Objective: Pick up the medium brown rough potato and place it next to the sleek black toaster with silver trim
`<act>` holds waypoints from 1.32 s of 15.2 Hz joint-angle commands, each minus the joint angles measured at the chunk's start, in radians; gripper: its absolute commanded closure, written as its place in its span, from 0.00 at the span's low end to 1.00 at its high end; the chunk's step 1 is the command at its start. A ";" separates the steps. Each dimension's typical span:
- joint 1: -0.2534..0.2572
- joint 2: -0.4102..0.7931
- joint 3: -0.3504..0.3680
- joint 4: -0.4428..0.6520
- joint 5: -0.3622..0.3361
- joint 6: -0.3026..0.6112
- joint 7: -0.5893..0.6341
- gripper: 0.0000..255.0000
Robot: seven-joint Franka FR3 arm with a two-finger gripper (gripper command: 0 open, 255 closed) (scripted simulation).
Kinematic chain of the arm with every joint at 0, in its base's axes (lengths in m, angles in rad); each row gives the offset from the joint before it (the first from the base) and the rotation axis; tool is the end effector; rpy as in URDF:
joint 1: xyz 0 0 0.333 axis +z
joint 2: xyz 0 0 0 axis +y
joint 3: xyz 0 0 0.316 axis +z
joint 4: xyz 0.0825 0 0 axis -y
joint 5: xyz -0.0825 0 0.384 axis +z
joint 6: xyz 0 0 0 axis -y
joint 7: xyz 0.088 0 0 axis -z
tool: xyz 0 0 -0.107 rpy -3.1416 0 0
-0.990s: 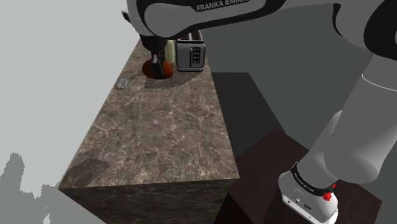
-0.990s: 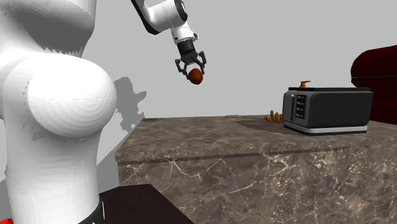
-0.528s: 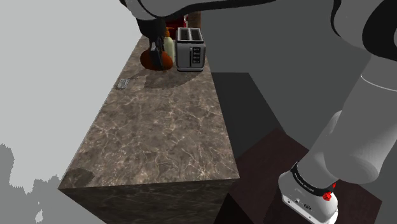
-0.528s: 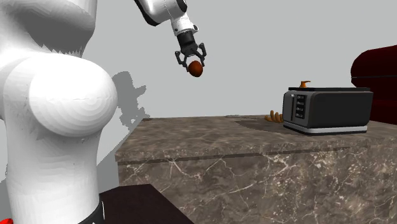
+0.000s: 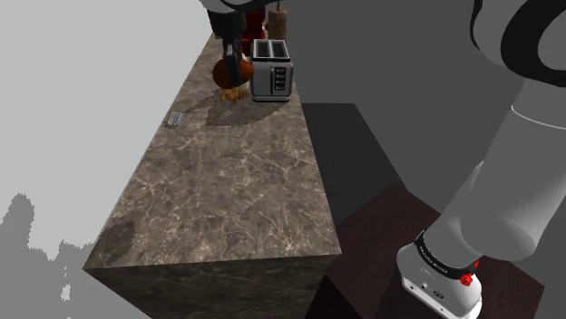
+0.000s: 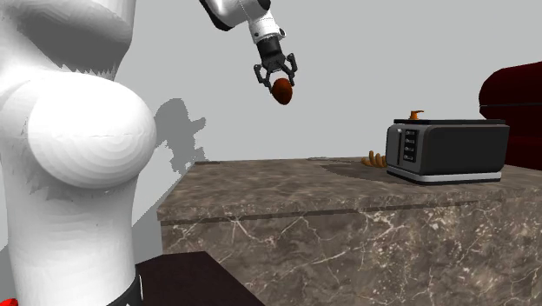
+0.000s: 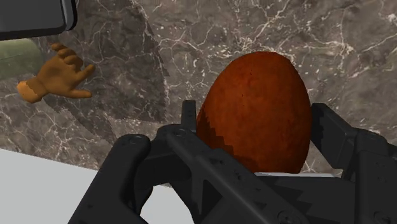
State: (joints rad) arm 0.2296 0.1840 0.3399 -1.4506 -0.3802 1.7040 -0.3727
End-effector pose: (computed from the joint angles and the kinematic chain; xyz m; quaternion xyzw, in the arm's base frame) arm 0.5516 0.2885 0.5963 0.8728 0.4600 0.0546 0.1536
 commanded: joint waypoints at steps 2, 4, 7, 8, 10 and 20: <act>-0.038 0.011 -0.025 0.017 0.006 0.015 -0.063 1.00; -0.063 0.026 -0.041 0.035 0.009 0.025 -0.104 1.00; -0.099 0.056 -0.064 0.074 0.013 0.036 -0.166 1.00; -0.111 0.069 -0.072 0.090 0.014 0.039 -0.186 1.00; -0.134 0.097 -0.086 0.128 0.017 0.041 -0.227 1.00; -0.228 0.334 -0.145 0.477 0.026 -0.017 -0.432 1.00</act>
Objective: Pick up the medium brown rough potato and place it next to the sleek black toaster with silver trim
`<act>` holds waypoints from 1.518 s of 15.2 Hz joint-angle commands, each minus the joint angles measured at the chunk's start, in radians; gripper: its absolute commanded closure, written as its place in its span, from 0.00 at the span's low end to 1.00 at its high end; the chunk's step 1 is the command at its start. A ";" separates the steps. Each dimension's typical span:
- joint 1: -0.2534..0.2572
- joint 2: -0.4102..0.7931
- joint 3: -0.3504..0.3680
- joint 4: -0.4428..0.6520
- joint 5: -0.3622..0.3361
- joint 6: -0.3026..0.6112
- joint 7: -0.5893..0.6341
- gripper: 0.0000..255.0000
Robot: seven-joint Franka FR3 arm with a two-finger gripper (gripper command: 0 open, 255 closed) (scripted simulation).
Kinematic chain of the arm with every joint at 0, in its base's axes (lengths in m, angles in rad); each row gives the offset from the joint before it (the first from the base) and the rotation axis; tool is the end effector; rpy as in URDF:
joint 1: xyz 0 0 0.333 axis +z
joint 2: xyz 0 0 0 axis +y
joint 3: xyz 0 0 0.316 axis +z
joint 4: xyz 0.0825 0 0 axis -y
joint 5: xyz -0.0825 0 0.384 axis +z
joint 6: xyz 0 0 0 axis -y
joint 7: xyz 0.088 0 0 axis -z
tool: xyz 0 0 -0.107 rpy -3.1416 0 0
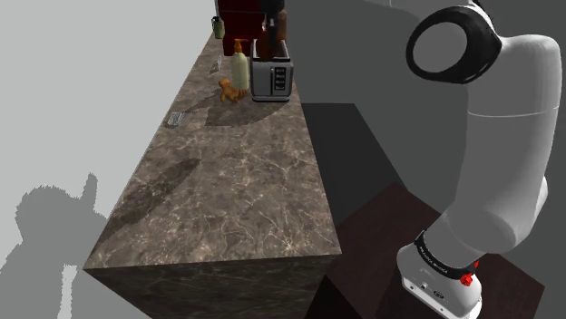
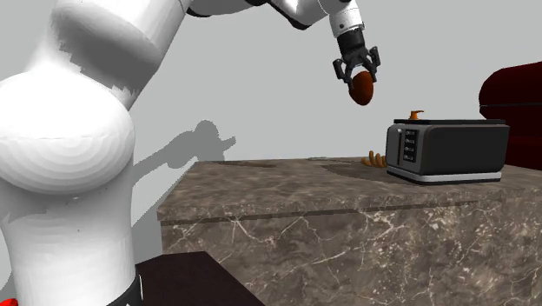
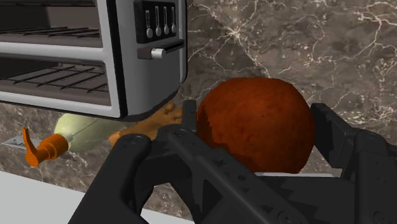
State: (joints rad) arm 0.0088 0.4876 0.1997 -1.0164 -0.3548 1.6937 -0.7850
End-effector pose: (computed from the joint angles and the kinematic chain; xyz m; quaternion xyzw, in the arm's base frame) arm 0.7012 0.0725 0.6005 0.8728 0.4600 0.0545 0.1536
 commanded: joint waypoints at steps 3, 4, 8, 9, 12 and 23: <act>-0.019 0.174 -0.022 0.277 -0.001 -0.081 -0.093 1.00; -0.004 0.302 -0.039 0.504 -0.004 -0.169 -0.139 1.00; -0.044 0.173 -0.022 0.218 0.002 -0.021 -0.095 1.00; -0.049 0.159 -0.020 0.180 0.003 0.002 -0.089 1.00; -0.061 0.128 -0.017 0.087 0.004 0.062 -0.074 1.00; -0.084 0.080 -0.017 -0.138 -0.002 0.233 -0.028 1.00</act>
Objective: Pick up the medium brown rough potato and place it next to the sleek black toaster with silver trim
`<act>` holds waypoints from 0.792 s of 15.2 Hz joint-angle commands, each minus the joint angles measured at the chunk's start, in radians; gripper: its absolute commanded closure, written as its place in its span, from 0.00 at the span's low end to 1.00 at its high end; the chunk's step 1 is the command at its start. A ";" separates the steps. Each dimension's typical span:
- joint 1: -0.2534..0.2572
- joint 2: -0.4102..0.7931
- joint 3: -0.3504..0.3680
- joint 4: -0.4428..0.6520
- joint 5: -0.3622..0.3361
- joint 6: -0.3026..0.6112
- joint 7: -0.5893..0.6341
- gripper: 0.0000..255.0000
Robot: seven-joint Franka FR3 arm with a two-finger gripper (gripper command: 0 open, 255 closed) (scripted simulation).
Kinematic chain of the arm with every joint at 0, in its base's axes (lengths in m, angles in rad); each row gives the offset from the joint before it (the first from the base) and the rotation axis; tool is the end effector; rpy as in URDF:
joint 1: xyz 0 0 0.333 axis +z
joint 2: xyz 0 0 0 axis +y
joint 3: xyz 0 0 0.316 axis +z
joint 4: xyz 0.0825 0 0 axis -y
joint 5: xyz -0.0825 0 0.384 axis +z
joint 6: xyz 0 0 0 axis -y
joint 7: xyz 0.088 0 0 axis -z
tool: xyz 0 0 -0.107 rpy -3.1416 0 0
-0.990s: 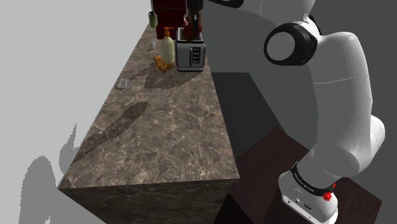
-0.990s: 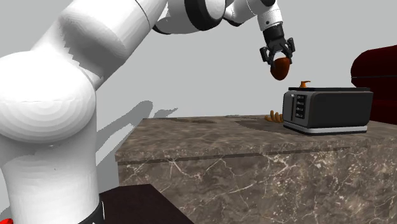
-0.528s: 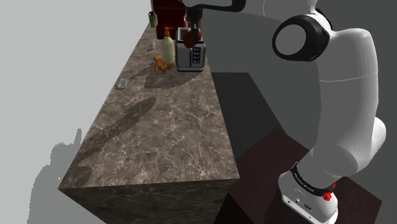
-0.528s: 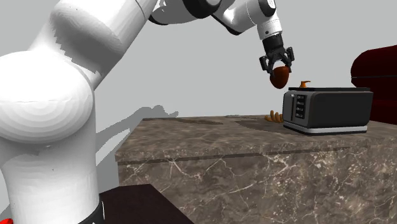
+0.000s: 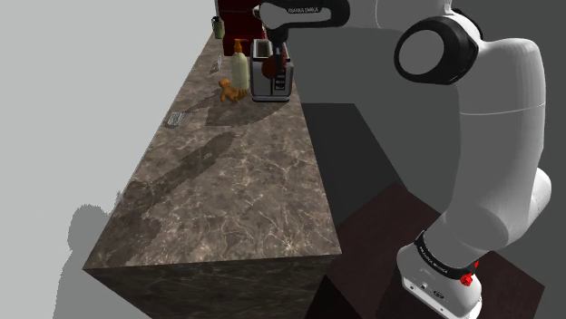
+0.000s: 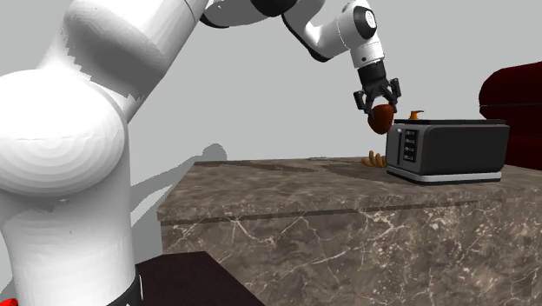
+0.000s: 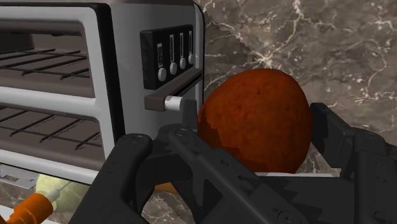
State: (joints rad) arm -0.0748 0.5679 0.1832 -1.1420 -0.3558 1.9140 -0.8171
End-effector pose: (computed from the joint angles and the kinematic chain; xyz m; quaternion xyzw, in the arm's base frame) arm 0.7394 0.0176 0.5033 0.8726 0.4605 0.0542 0.1536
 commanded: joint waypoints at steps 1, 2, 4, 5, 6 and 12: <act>-0.002 -0.001 -0.001 -0.028 -0.002 0.027 0.007 1.00; -0.003 -0.002 -0.001 -0.043 -0.004 0.040 0.011 1.00; -0.005 -0.003 -0.002 -0.071 -0.006 0.066 0.018 1.00; -0.006 -0.003 -0.003 -0.084 -0.008 0.079 0.022 1.00; -0.007 -0.002 -0.003 -0.096 -0.009 0.092 0.026 1.00; -0.011 0.006 -0.008 -0.163 -0.020 0.164 0.047 1.00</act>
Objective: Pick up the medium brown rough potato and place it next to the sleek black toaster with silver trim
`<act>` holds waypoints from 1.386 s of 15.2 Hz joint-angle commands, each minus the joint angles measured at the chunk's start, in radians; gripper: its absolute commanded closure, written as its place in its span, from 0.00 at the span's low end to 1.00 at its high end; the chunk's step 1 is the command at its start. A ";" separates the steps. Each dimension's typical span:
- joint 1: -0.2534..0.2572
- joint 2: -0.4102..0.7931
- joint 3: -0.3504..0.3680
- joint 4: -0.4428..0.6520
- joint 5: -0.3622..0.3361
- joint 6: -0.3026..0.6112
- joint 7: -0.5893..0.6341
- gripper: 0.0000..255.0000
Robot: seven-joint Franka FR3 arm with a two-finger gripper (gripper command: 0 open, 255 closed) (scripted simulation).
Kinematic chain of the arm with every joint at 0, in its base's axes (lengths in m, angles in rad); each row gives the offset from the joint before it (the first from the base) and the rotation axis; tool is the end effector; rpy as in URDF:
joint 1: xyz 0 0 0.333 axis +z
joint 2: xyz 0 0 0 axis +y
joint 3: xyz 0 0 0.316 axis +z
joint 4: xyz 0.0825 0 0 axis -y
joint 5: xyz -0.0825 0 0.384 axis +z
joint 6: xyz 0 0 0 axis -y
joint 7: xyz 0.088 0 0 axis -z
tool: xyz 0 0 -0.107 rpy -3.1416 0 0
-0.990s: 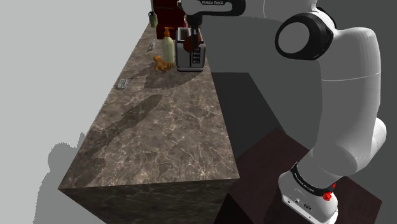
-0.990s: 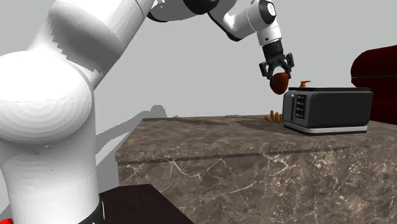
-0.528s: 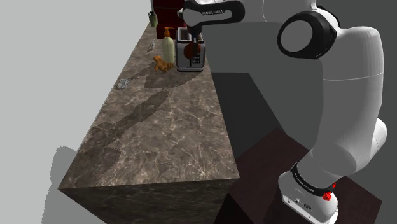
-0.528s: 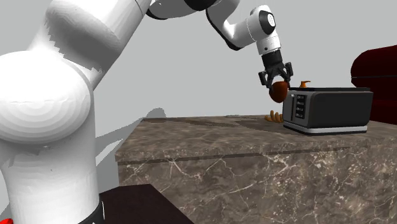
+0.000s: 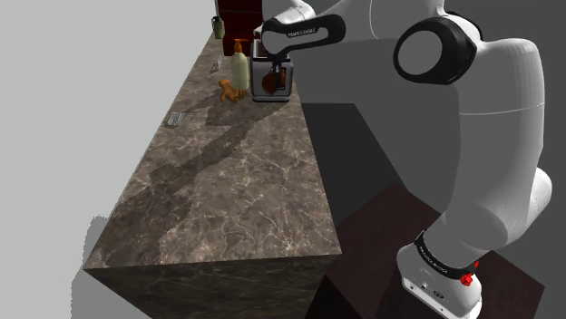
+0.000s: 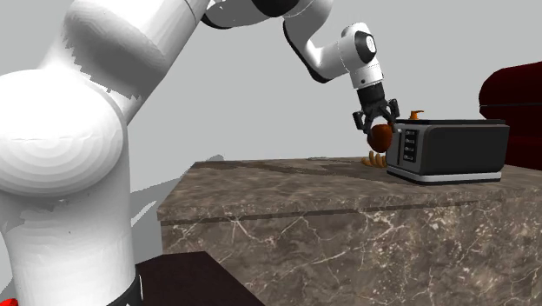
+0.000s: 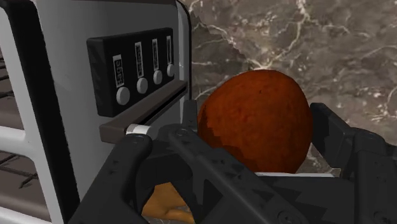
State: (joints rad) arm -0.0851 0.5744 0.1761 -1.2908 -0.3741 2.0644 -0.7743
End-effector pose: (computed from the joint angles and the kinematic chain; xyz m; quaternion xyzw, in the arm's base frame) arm 0.7405 0.0173 0.4399 0.8726 0.4605 0.0543 0.1537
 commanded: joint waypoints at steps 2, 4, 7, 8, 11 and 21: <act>-0.001 0.004 -0.002 -0.033 -0.006 0.036 0.012 1.00; -0.001 0.009 -0.004 -0.051 -0.010 0.058 0.019 1.00; -0.002 0.019 -0.008 -0.075 -0.017 0.091 0.030 1.00; -0.002 0.023 -0.009 -0.082 -0.020 0.102 0.034 1.00; -0.001 0.035 -0.013 -0.102 -0.027 0.133 0.045 1.00; 0.002 0.076 -0.025 -0.142 -0.048 0.211 0.074 1.00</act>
State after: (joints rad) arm -0.0846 0.6415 0.1524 -1.4252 -0.4213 2.2723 -0.7032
